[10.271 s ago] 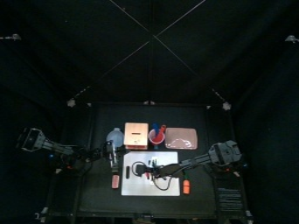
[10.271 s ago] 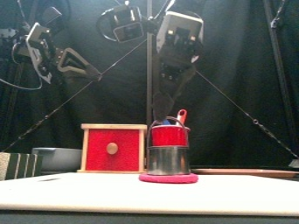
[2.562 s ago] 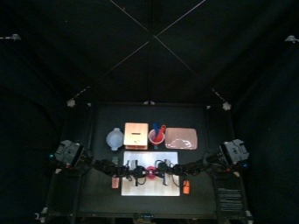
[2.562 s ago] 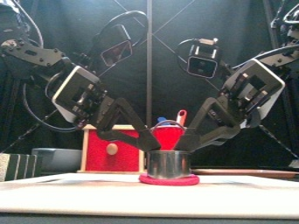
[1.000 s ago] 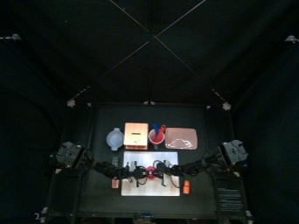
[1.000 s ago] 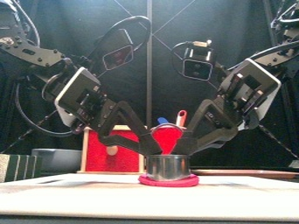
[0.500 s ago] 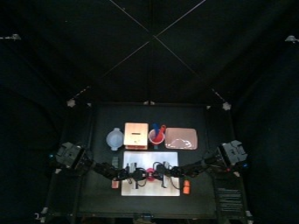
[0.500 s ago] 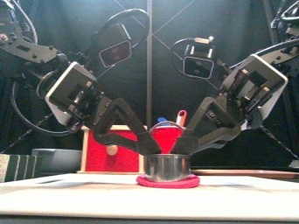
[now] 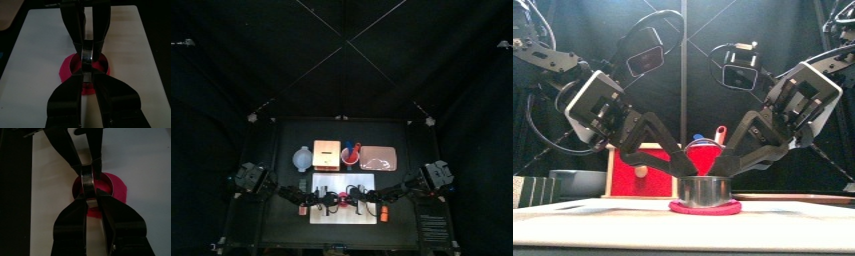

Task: Get the cutter from the drawer then cut the dough then place the extra dough in the bowl
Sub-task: Cut the dough

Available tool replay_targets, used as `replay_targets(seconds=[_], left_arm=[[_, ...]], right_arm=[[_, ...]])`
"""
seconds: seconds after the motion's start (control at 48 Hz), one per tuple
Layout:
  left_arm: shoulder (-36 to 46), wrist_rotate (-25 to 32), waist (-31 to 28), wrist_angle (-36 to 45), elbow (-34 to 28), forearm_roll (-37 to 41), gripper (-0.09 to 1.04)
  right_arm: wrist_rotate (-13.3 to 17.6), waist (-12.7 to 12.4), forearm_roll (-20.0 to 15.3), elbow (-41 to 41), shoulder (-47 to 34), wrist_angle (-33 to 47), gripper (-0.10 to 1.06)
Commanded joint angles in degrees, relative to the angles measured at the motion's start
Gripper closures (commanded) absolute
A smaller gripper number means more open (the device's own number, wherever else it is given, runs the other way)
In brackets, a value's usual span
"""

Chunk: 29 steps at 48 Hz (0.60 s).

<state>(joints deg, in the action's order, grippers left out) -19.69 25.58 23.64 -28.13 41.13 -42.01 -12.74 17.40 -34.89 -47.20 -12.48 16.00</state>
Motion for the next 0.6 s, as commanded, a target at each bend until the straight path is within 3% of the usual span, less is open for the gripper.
replay_targets(seconds=[0.021, 0.604], left_arm=[[-3.1, -0.4, 3.4, 4.3, 0.5, 0.2, 0.37], [-2.4, -0.2, 1.8, 4.3, 1.1, 0.4, 0.37]], right_arm=[[1.0, 0.0, -1.1, -1.8, -5.5, -3.8, 0.52], [0.6, -2.3, 0.6, -1.7, -5.5, -3.6, 0.52]])
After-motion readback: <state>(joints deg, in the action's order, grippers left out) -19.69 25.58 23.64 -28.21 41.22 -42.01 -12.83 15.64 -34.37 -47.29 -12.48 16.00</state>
